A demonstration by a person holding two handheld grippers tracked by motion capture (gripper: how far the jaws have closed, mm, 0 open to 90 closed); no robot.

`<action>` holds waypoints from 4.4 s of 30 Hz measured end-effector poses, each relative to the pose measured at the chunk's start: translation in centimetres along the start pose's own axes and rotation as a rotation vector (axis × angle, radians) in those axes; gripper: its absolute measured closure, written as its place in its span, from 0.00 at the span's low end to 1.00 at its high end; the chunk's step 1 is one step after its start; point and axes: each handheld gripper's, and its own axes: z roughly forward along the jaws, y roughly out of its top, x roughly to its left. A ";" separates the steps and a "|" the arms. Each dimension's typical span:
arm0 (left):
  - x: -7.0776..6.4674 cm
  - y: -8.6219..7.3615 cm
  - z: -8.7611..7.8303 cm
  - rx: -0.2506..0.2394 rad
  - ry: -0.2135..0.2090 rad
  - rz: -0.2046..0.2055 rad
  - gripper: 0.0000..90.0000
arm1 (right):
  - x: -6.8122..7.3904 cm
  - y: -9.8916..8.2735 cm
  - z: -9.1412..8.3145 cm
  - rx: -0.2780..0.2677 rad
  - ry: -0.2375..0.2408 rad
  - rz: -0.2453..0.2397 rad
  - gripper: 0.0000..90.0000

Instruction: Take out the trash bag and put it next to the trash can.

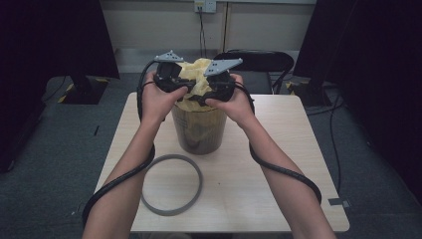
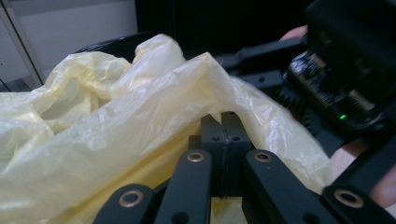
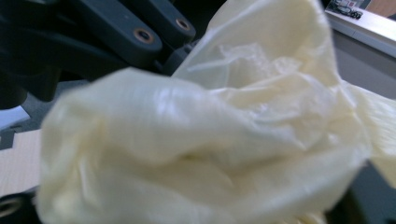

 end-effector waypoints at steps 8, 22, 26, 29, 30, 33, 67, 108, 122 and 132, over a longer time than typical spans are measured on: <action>0.0 0.0 0.1 -0.030 -0.012 0.002 1.00 | -0.3 0.1 -0.1 -0.012 0.022 0.056 0.81; 0.3 -0.1 -3.1 -0.040 0.164 0.049 0.33 | -2.2 -0.6 -2.4 -0.021 -0.049 0.178 0.96; 0.7 -1.0 -3.5 -0.019 0.176 0.043 0.31 | -2.3 -0.4 -2.8 -0.030 -0.062 0.187 0.96; 0.9 -1.8 -2.9 0.012 0.177 0.047 0.30 | -2.3 -0.2 -3.0 -0.042 -0.064 0.192 0.96; 1.0 -2.0 -2.7 0.016 0.175 0.044 0.30 | -2.2 -0.1 -3.0 -0.046 -0.061 0.195 0.96; 1.0 -2.2 -2.0 0.014 0.171 0.052 0.29 | -2.0 0.2 -3.0 -0.059 -0.056 0.193 0.96; 2.1 -2.9 1.1 0.068 0.093 0.057 0.94 | -2.7 1.0 -4.5 -0.191 -0.014 0.270 0.96; -0.1 0.8 -0.4 0.036 0.066 0.011 1.00 | -0.2 0.0 -0.7 0.092 -0.077 0.027 0.30; 0.6 -0.1 -0.2 -0.030 0.030 -0.042 0.94 | -0.3 -0.6 -0.8 0.049 -0.057 0.144 0.94; 1.6 -1.0 -1.3 -0.013 0.166 -0.011 0.42 | -2.1 -1.6 -2.4 0.005 -0.077 0.218 0.95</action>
